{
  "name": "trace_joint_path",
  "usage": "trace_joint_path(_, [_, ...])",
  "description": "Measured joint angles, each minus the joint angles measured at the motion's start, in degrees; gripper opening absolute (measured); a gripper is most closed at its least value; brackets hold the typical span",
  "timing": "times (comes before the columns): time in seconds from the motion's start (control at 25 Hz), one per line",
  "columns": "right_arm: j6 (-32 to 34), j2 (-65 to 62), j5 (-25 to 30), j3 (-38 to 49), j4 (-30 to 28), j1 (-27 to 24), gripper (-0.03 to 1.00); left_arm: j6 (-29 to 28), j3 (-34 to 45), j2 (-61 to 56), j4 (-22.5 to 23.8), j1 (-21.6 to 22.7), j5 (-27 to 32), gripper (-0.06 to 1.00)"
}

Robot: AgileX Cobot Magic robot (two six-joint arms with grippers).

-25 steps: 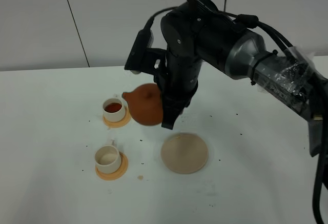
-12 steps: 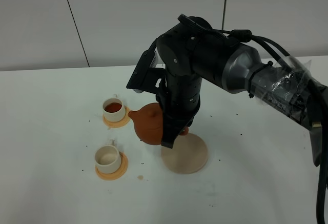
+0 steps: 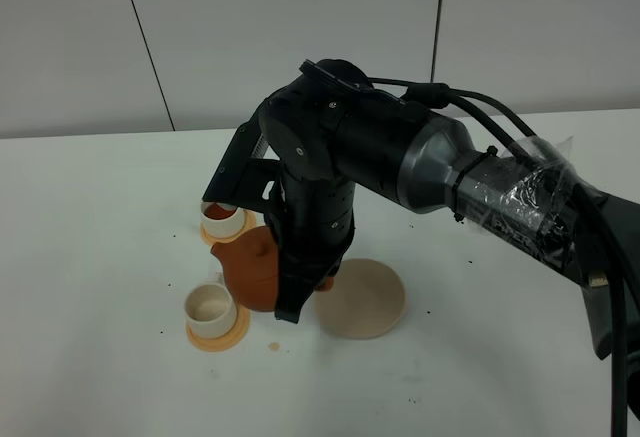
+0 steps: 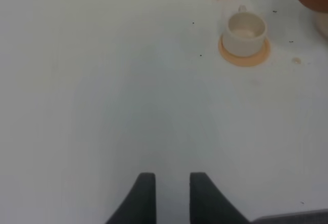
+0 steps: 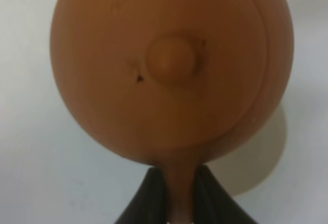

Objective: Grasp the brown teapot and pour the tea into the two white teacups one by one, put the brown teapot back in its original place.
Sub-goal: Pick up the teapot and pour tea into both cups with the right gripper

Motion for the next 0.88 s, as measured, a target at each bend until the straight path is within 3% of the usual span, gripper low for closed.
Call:
trace_joint_path(0.32, [1.23,0.06,-2.23,8.13,3.12,1.81,0.10,0.00,0.00,0.00,0.00,0.00,0.00,0.23])
trace_joint_path(0.64, [1.91,0.06,-8.75,8.56,5.16,3.28,0.10,0.00,0.00,0.00,0.00,0.00,0.00,0.23])
trace_joint_path(0.88, [1.90,0.06,-8.69,8.61,5.47,3.39,0.10,0.00,0.00,0.00,0.00,0.00,0.00,0.23])
